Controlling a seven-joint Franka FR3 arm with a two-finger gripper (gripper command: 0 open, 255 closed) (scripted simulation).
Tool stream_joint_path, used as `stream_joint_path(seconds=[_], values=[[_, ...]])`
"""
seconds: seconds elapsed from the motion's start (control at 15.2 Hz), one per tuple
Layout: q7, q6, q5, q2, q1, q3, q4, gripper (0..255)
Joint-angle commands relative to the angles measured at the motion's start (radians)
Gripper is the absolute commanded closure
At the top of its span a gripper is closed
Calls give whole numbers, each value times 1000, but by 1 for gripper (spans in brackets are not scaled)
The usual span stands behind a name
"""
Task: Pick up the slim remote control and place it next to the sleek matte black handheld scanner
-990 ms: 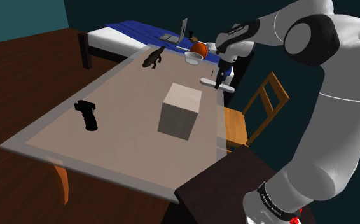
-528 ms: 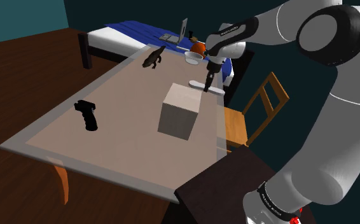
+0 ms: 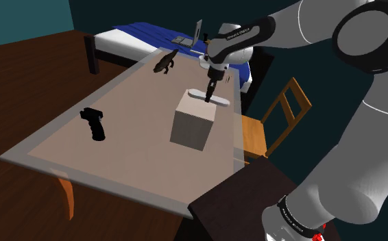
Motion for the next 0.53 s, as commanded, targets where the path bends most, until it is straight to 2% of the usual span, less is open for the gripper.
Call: stream_joint_path(seconds=[0.0, 0.46], values=[[52, 0, -8, -13, 31, 16, -9, 255], [219, 3, -22, -13, 129, 77, -5, 255]])
